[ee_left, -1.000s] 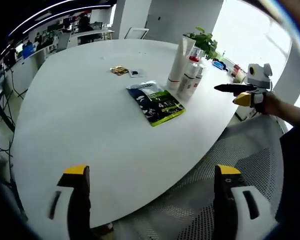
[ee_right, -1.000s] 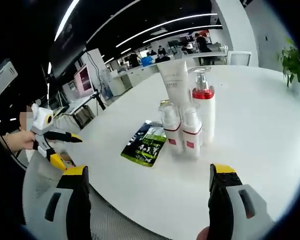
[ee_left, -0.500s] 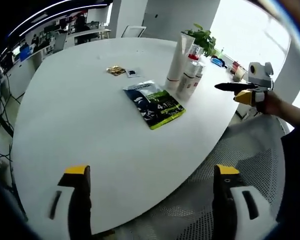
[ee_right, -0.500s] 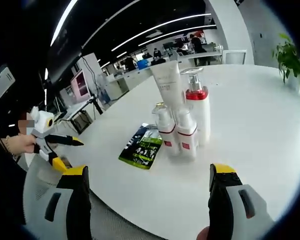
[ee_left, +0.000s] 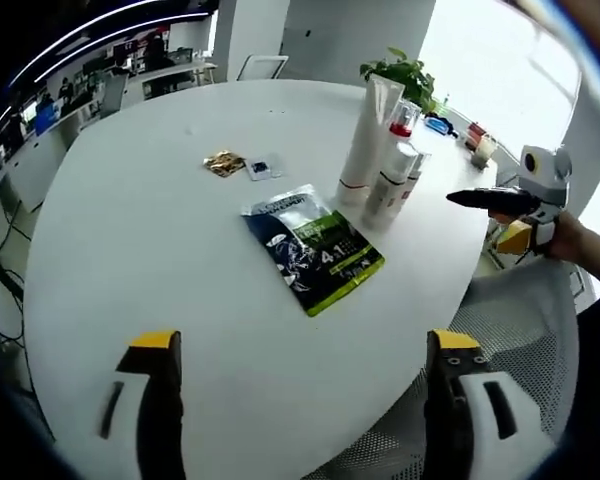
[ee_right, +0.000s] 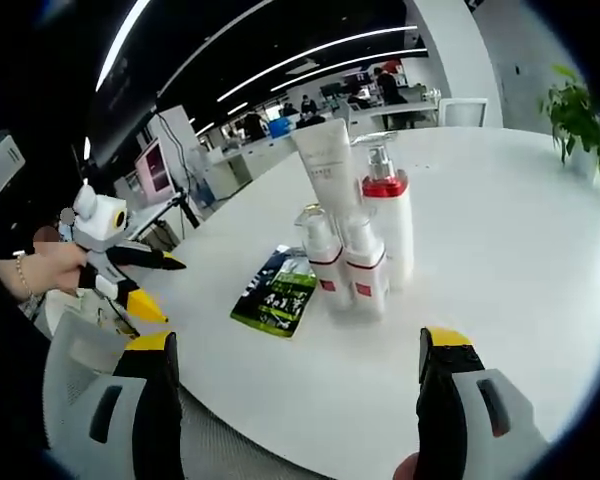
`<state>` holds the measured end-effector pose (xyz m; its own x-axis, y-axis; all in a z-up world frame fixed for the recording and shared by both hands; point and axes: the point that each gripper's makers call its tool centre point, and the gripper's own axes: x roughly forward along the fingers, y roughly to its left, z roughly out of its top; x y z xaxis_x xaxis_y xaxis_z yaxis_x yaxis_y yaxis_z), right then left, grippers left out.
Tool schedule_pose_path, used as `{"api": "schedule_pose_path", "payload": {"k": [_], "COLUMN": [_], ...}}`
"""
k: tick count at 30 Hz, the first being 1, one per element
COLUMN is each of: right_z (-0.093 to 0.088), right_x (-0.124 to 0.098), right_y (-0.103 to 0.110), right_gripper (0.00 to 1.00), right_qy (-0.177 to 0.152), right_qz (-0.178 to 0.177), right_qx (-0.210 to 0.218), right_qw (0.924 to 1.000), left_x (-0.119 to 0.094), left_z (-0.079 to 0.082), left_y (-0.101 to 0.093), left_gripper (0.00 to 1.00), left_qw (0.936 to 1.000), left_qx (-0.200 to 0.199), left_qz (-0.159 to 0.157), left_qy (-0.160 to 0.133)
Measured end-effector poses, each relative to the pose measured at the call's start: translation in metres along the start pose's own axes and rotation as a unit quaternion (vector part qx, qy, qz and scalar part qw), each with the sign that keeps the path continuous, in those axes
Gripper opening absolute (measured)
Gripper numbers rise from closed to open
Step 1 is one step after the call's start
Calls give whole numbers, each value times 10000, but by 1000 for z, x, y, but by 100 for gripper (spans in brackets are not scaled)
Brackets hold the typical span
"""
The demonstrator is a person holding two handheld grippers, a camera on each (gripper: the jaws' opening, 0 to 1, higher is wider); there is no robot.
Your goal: Arrange the skincare products in the storage area until every visible bottle or jar stands upright without overlapping.
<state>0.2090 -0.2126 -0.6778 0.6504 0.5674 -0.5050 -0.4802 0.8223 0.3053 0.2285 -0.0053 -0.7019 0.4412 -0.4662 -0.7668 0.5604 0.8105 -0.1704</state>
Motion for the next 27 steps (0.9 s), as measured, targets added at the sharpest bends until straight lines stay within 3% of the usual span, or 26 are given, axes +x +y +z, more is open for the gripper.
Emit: {"api": "schedule_pose_path", "payload": {"k": [12, 21, 27], "right_z": [-5, -6, -9], "right_x": [1, 1, 3], "right_y": [0, -2, -1], "right_gripper": [100, 100, 100], "right_qy": [97, 118, 224], "right_qz": [-3, -35, -25], "right_qx": [-64, -9, -103], "right_qw": [9999, 9999, 9997], "left_x": [32, 53, 71], "left_z": [38, 50, 69], "left_y": [8, 16, 21], "left_gripper": [90, 87, 85], "left_qw": [9995, 9996, 9997], "left_qx": [288, 211, 151], "left_qz": [86, 148, 156], "left_qy": [14, 133, 99]}}
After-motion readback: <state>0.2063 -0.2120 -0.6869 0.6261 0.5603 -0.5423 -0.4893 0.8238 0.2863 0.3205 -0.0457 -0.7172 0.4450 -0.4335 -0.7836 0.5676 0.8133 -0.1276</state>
